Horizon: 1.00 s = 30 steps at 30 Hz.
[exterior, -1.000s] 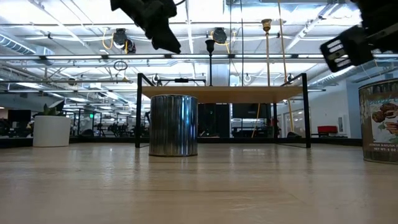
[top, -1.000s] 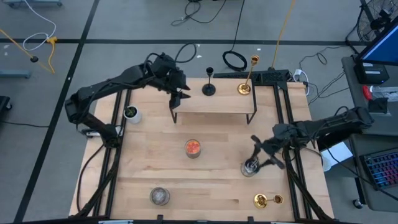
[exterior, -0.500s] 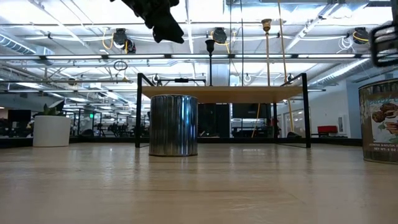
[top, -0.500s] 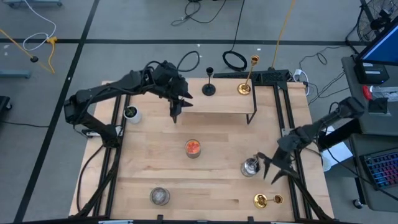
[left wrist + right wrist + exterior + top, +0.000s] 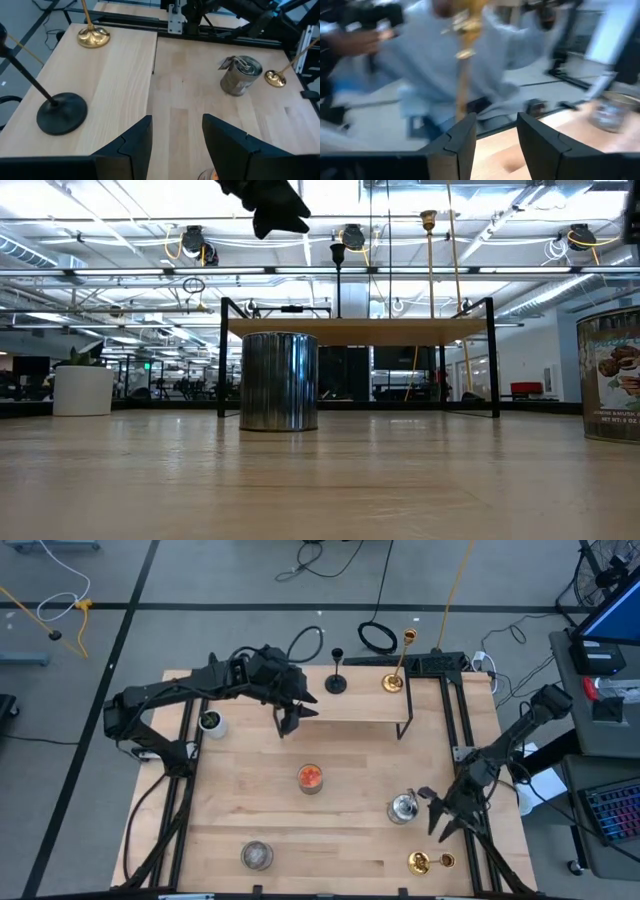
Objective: Pick & Place candle stick holders
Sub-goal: Put the golden candle holder on the shelf
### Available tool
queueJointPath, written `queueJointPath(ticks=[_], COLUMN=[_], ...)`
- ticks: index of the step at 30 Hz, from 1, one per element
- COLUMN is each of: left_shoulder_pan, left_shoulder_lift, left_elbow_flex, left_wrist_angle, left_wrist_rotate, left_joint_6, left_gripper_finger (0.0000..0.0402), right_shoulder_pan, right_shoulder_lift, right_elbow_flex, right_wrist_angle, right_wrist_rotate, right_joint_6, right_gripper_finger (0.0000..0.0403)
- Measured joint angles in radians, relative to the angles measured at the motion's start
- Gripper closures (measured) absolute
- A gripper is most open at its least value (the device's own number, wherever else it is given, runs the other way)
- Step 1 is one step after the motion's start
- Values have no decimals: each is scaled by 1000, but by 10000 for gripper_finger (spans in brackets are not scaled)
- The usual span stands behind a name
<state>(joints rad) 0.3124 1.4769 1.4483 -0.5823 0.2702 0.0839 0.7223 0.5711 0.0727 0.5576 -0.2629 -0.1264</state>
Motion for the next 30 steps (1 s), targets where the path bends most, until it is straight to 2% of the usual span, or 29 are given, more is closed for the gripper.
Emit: queueJointPath(ticks=[3, 6, 11, 18, 30], left_shoulder_pan=[-10, -21, -34, -38, -38], left_shoulder_lift=[0, 0, 0, 0, 0], left_elbow_flex=[0, 0, 0, 0, 0], left_wrist_angle=[1, 1, 0, -6, -5], left_wrist_rotate=[-11, -11, -11, -11, -11], left_joint_6=[-10, -11, -8, -8, -11], left_gripper_finger=[222, 222, 222, 222, 222], right_shoulder_pan=[1, 1, 40, 109, 124], right_shoulder_lift=[10, 26, 83, 205, 427], right_elbow_flex=[-1, -1, -2, -3, 121], right_wrist_angle=[1, 6, 91, 246, 316], right_wrist_rotate=[23, 0, -3, 2, 5], right_joint_6=[36, 34, 32, -25, 12], right_gripper_finger=[256, 255, 264, 268, 266])
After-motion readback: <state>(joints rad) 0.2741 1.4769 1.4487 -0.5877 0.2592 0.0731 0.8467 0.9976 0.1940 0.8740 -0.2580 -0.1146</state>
